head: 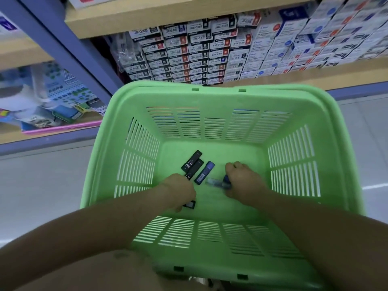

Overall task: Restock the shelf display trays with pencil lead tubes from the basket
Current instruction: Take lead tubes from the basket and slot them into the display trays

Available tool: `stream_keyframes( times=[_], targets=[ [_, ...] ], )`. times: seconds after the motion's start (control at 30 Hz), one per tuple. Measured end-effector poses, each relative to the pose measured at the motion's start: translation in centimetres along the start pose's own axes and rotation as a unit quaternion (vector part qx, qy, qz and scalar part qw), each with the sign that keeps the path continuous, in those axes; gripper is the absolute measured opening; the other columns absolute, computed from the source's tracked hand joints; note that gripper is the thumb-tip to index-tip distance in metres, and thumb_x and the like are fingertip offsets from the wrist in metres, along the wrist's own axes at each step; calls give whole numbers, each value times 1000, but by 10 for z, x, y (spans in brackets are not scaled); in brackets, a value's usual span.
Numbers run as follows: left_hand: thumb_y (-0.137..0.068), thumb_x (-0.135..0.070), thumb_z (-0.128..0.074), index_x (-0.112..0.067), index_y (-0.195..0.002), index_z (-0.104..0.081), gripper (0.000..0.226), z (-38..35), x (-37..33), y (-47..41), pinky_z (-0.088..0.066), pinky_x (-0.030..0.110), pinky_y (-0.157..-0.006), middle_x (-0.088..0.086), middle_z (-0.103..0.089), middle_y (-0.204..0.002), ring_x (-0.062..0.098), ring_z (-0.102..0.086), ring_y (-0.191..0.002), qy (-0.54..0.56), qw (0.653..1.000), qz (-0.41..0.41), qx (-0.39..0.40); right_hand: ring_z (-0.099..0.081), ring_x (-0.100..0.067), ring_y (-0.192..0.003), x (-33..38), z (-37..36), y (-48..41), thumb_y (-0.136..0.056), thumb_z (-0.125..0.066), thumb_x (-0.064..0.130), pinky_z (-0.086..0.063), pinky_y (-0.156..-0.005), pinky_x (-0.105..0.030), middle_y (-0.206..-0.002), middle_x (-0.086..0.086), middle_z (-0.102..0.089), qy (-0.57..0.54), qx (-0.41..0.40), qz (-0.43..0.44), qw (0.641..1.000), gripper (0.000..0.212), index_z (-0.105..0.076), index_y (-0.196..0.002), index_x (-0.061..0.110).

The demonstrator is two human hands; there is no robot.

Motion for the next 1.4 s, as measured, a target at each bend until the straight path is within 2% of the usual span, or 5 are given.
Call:
stream_keyframes(
  times=[0.5,0.7,0.83,1.1,1.4],
  targets=[
    [-85,-3,-56,-8,-128,-42,45,18,57,5,-46,32,-66,12,-61,-103,28,-62,-90,264,939,152,-159,-51,-22,-75,-10,15,-13,-96,-45,16,-40,-65,-32,-84,-2,-46,-85,-58,-102,989,5,-47,-99,13],
    [-95,-23,-51,-10,-110,-39,24,23,91,-3,-43,33,-65,10,-49,-98,25,-54,-81,441,845,205,-224,-50,-23,-84,45,25,-28,-97,-45,15,-45,-67,-35,-105,-5,-43,-58,-59,100,992,29,-47,-126,18],
    [-80,-57,-65,-18,-112,-34,59,1,87,-15,-46,34,-71,8,-49,-103,24,-54,-88,429,856,222,-184,-55,-27,-99,47,13,-29,-95,-47,9,-50,-73,-39,-116,-10,-49,78,-14,148,986,34,-45,-129,12],
    [-91,-36,-50,-9,-117,-41,38,21,67,-12,-40,31,-69,13,-52,-110,25,-53,-91,279,916,212,-196,-56,-26,-85,13,8,-32,-91,-50,28,-36,-67,-28,-86,-4,-53,-94,78,-37,992,14,-52,-89,14],
    [-89,-31,-57,-11,-110,-46,31,27,71,-18,-39,30,-63,6,-64,-99,27,-60,-84,349,890,241,-170,-39,-18,-47,15,-14,-26,-95,-50,5,-32,-41,-21,-73,-10,-53,-644,55,-237,725,6,-52,-91,7]
  ],
)
Point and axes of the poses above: each hand's wrist, its own y-axis away from the middle knuckle, its own z-axis out of the back of the hand, x = y × z, the point moved 9 cm from there along -y, towards the middle knuckle
